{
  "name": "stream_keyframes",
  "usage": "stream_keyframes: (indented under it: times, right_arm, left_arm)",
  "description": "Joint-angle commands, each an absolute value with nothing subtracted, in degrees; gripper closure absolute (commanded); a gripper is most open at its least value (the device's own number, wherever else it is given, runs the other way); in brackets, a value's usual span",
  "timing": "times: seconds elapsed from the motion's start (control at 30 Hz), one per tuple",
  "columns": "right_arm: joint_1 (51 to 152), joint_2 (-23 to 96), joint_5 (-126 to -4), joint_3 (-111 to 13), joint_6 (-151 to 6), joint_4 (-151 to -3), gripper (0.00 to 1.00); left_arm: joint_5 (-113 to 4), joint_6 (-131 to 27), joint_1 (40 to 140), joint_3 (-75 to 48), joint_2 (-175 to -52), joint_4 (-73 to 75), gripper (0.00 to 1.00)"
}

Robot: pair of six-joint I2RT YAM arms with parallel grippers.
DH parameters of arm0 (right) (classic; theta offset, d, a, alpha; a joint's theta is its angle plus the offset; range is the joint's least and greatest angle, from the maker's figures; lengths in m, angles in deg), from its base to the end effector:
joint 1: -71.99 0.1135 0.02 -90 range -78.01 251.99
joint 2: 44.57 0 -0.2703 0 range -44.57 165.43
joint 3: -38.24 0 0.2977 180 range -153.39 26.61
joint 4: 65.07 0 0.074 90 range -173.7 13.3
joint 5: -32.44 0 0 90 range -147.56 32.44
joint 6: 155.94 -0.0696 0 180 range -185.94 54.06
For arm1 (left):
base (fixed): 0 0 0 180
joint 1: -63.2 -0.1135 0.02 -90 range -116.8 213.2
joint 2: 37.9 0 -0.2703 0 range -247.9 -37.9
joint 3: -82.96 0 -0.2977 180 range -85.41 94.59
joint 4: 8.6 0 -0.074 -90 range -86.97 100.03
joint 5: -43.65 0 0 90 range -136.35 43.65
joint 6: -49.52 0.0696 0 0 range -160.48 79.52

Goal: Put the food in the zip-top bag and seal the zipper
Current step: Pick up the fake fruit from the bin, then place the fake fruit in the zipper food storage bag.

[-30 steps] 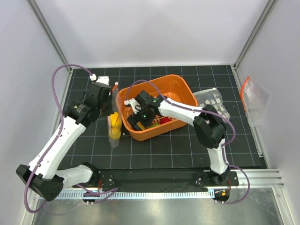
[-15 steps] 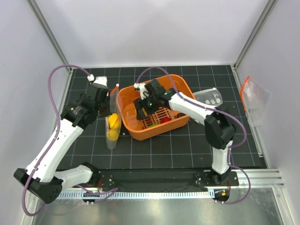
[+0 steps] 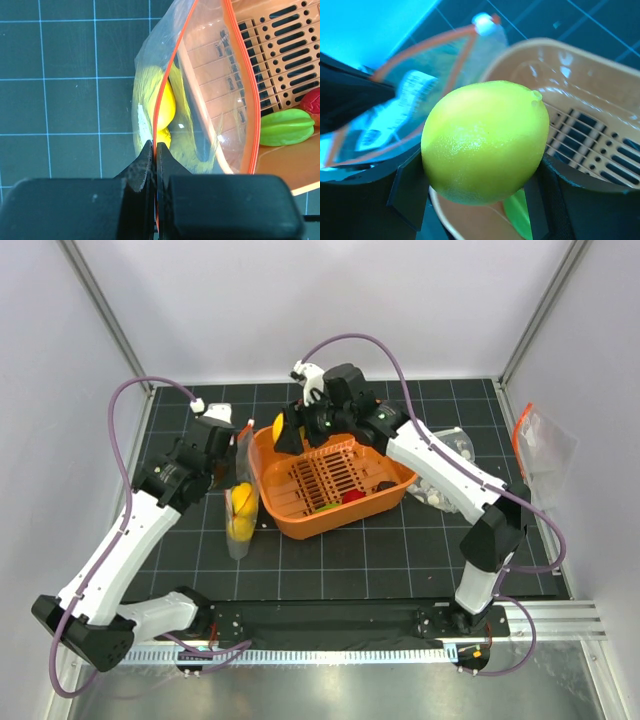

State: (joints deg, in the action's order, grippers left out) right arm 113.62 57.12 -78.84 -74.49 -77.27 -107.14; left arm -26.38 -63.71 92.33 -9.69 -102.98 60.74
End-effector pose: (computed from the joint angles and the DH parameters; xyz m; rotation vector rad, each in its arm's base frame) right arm 0.3464 0.3417 0.3636 -0.8020 2.0663 0.9263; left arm 0.2532 -0.1139 0.3694 -0.0411 2.3297 -0.0360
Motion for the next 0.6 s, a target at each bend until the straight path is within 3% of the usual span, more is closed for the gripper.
stream_keyframes:
  times: [0.0, 0.57]
  right_arm:
    - [115.3, 54.4, -81.8, -78.9, -80.7, -104.9, 0.72]
    - [125.1, 64.7, -77.2, -88.0, -83.6, -108.8, 0.72]
  left_arm:
    - [-26.0, -62.6, 92.2, -9.2, -102.0, 60.2, 1.0]
    - [-27.5, -66.5, 92.2, -11.1, -97.9, 58.9, 1.0]
